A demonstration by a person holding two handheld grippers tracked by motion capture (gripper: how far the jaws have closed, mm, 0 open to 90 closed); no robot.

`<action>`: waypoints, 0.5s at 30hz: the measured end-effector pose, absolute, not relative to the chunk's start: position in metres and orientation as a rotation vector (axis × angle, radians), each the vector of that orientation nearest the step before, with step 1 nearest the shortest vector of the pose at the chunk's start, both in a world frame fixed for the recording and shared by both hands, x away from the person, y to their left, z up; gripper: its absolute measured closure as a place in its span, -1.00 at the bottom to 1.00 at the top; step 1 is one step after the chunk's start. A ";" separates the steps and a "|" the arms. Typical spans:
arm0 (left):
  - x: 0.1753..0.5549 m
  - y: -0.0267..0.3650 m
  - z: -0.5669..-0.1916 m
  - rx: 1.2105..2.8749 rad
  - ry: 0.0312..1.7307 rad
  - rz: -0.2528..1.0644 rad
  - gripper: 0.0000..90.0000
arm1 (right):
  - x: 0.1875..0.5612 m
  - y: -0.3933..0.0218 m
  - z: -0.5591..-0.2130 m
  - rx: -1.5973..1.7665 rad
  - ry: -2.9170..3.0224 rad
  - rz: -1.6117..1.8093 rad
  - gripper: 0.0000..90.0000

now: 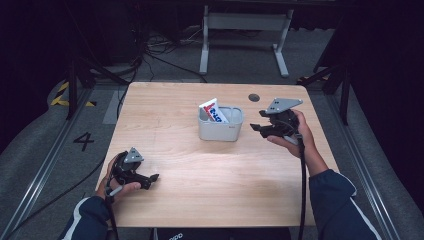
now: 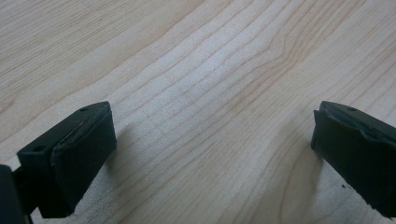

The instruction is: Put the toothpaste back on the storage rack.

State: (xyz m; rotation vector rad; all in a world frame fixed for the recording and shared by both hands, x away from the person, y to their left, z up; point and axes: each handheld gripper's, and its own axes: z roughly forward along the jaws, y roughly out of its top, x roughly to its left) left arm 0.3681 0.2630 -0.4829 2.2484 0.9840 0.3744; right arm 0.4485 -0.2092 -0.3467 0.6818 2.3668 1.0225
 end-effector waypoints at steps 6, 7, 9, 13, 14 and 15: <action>0.368 0.263 -0.483 2.249 0.984 0.374 -0.99 | 0.443 -0.220 -0.355 0.699 2.373 0.985 -0.07; 0.368 0.263 -0.483 2.245 0.985 0.377 -0.99 | 0.442 -0.222 -0.357 0.703 2.373 0.980 -0.08; 0.368 0.263 -0.483 2.241 0.985 0.380 -0.99 | 0.440 -0.225 -0.359 0.712 2.375 0.969 -0.10; 0.368 0.263 -0.483 2.243 0.986 0.380 -0.99 | 0.437 -0.232 -0.363 0.730 2.366 0.961 -0.14; 0.368 0.263 -0.483 2.242 0.987 0.379 -0.99 | 0.436 -0.234 -0.365 0.731 2.363 0.961 -0.15; 0.368 0.263 -0.483 2.242 0.987 0.379 -0.99 | 0.435 -0.236 -0.366 0.739 2.359 0.956 -0.17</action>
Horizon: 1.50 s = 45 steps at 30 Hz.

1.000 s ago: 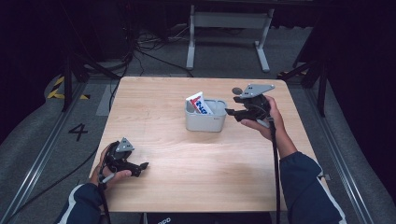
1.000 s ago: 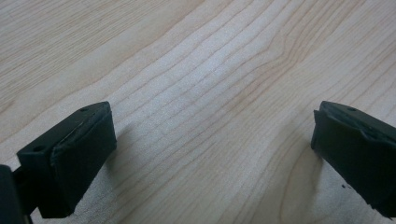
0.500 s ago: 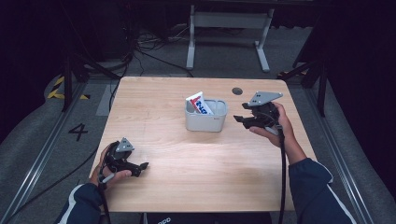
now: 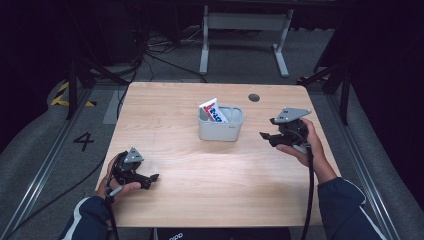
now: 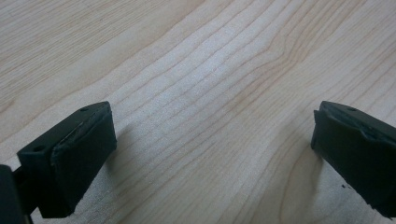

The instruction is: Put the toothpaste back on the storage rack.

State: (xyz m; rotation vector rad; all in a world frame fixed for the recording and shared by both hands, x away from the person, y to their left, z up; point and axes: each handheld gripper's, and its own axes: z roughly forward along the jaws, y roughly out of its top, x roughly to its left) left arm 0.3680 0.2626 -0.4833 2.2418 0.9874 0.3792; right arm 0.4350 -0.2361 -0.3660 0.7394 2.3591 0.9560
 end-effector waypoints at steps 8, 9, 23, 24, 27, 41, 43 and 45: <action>0.368 0.263 -0.483 2.241 0.989 0.379 -0.99 | 0.428 -0.249 -0.378 0.776 2.353 0.965 -0.23; 0.368 0.263 -0.483 2.241 0.989 0.379 -0.99 | 0.426 -0.251 -0.381 0.782 2.352 0.965 -0.23; 0.368 0.263 -0.483 2.242 0.987 0.379 -0.99 | 0.414 -0.269 -0.406 0.837 2.357 0.942 -0.27; 0.368 0.263 -0.483 2.242 0.987 0.379 -0.99 | 0.411 -0.272 -0.409 0.842 2.357 0.942 -0.27; 0.368 0.262 -0.483 2.240 0.990 0.378 -0.99 | 0.409 -0.276 -0.412 0.846 2.352 0.930 -0.30; 0.368 0.262 -0.483 2.241 0.989 0.373 -1.00 | 0.381 -0.315 -0.444 0.943 2.347 0.926 -0.43; 0.369 0.262 -0.483 2.240 0.989 0.374 -1.00 | 0.377 -0.320 -0.450 0.960 2.335 0.915 -0.49; 0.369 0.263 -0.483 2.251 0.981 0.366 -1.00 | 0.373 -0.327 -0.456 0.997 2.325 0.923 -0.57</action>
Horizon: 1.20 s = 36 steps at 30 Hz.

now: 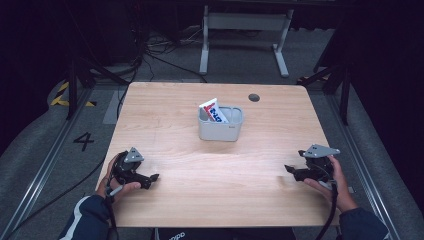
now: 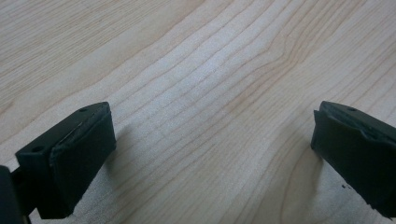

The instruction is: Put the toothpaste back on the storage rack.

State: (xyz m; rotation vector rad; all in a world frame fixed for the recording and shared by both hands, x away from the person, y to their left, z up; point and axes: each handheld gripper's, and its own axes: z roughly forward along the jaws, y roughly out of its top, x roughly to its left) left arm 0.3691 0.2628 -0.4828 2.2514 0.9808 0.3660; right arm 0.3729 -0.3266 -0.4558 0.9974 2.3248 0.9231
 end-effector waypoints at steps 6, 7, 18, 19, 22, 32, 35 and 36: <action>0.370 0.262 -0.483 2.244 0.980 0.361 -1.00 | 0.363 -0.346 -0.475 1.084 2.310 0.921 -0.61; 0.370 0.262 -0.483 2.244 0.981 0.362 -1.00 | 0.361 -0.349 -0.477 1.099 2.308 0.921 -0.62; 0.370 0.262 -0.483 2.244 0.984 0.364 -1.00 | 0.349 -0.368 -0.486 1.207 2.270 1.012 -0.56; 0.370 0.262 -0.483 2.243 0.987 0.366 -1.00 | 0.349 -0.368 -0.486 1.208 2.271 1.013 -0.56; 0.369 0.262 -0.483 2.239 1.001 0.366 -1.00 | 0.349 -0.368 -0.486 1.210 2.271 1.014 -0.56; 0.370 0.262 -0.484 2.237 0.998 0.366 -1.00 | 0.350 -0.369 -0.486 1.198 2.281 1.022 -0.57; 0.370 0.262 -0.483 2.238 0.994 0.370 -1.00 | 0.350 -0.369 -0.486 1.193 2.285 1.024 -0.57; 0.371 0.262 -0.483 2.237 0.994 0.376 -1.00 | 0.350 -0.369 -0.486 1.194 2.285 1.023 -0.57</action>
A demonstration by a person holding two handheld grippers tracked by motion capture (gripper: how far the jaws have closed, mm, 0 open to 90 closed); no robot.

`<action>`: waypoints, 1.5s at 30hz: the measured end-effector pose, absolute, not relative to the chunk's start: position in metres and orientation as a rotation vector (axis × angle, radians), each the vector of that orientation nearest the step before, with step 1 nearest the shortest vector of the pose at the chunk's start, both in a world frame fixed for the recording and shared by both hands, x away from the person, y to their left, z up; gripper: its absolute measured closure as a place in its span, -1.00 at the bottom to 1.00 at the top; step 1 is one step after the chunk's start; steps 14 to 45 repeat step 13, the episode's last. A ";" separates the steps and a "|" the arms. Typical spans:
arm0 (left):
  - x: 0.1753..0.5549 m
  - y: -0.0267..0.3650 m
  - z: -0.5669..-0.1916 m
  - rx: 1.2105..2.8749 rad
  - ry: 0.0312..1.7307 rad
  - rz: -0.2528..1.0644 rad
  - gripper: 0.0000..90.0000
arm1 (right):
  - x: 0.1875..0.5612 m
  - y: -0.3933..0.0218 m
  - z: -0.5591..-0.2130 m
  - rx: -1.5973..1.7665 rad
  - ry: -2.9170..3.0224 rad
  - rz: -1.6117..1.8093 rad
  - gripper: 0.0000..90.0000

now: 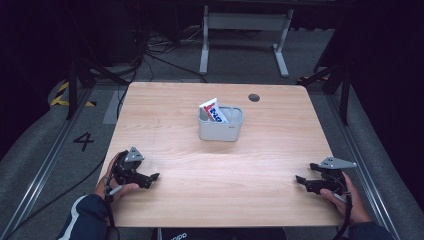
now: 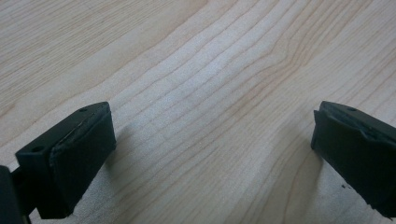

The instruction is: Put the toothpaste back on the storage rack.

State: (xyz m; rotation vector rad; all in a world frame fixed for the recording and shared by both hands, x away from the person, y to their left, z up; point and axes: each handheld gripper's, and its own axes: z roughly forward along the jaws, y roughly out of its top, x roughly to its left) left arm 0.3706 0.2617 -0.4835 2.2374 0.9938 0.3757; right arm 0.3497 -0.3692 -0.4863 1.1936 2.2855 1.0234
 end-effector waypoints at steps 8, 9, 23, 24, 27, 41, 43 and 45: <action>0.372 0.262 -0.483 2.242 0.994 0.383 -1.00 | 0.350 -0.370 -0.486 1.189 2.289 1.024 -0.57; 0.372 0.262 -0.483 2.242 0.994 0.384 -1.00 | 0.350 -0.370 -0.486 1.190 2.289 1.024 -0.57; 0.371 0.262 -0.483 2.242 0.995 0.383 -1.00 | 0.350 -0.370 -0.486 1.187 2.290 1.025 -0.57; 0.371 0.262 -0.483 2.242 0.995 0.383 -1.00 | 0.350 -0.370 -0.486 1.187 2.290 1.025 -0.57; 0.371 0.262 -0.483 2.242 0.995 0.383 -1.00 | 0.350 -0.370 -0.486 1.187 2.290 1.025 -0.57; 0.371 0.262 -0.483 2.242 0.995 0.383 -1.00 | 0.350 -0.370 -0.486 1.187 2.290 1.025 -0.57; 0.371 0.262 -0.483 2.242 0.995 0.383 -1.00 | 0.350 -0.370 -0.486 1.187 2.290 1.025 -0.57; 0.371 0.262 -0.483 2.242 0.995 0.383 -1.00 | 0.350 -0.370 -0.486 1.187 2.290 1.025 -0.57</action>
